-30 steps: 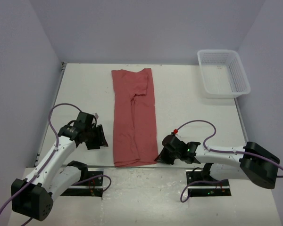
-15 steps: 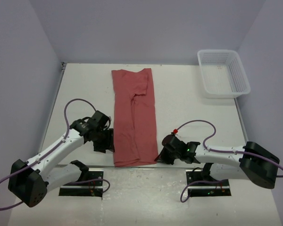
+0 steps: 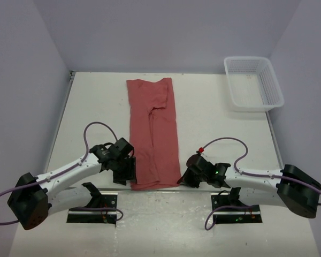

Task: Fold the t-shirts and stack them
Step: Grab the bottom of the folded rectangular tshirt with both arms

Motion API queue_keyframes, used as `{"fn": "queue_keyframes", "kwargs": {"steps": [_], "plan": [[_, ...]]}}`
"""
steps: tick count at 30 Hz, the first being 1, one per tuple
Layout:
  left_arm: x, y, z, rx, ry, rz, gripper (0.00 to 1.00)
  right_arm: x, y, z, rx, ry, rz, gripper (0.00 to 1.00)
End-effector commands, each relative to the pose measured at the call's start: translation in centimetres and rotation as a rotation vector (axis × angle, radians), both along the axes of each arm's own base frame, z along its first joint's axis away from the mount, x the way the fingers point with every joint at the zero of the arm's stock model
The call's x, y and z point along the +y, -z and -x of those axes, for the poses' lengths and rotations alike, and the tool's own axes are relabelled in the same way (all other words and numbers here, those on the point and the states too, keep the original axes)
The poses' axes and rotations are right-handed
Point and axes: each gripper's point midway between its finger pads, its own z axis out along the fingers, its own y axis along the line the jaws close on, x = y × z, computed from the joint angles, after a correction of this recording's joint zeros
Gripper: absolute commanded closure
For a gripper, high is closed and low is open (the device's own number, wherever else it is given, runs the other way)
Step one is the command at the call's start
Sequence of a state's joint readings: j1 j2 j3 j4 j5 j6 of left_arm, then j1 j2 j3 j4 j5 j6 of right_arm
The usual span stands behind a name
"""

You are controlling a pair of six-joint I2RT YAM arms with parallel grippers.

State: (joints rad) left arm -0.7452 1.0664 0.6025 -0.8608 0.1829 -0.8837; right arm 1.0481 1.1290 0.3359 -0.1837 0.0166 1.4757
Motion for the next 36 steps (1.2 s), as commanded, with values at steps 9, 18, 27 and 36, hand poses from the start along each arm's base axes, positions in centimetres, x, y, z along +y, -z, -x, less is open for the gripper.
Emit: {"fn": "queue_keyframes", "kwargs": {"steps": [9,18,27,36], "plan": [[-1.3,0.9,-1.4,-0.025,-0.019,0.012,0.46,-4.9,3.1,1.1,0.012,0.015,0.202,1.00],[-1.2,2.2,-0.2,0.019,-0.008,0.015,0.51,-4.9,3.0,1.0,0.017,0.018,0.210,1.00],[-1.6,3.1,-0.3,0.027,0.021,-0.003,0.52,-4.7,3.1,1.0,0.020,0.015,0.208,1.00],[-1.8,3.9,-0.3,0.030,0.027,0.001,0.62,-4.9,3.2,1.2,0.028,0.016,0.214,1.00]]}}
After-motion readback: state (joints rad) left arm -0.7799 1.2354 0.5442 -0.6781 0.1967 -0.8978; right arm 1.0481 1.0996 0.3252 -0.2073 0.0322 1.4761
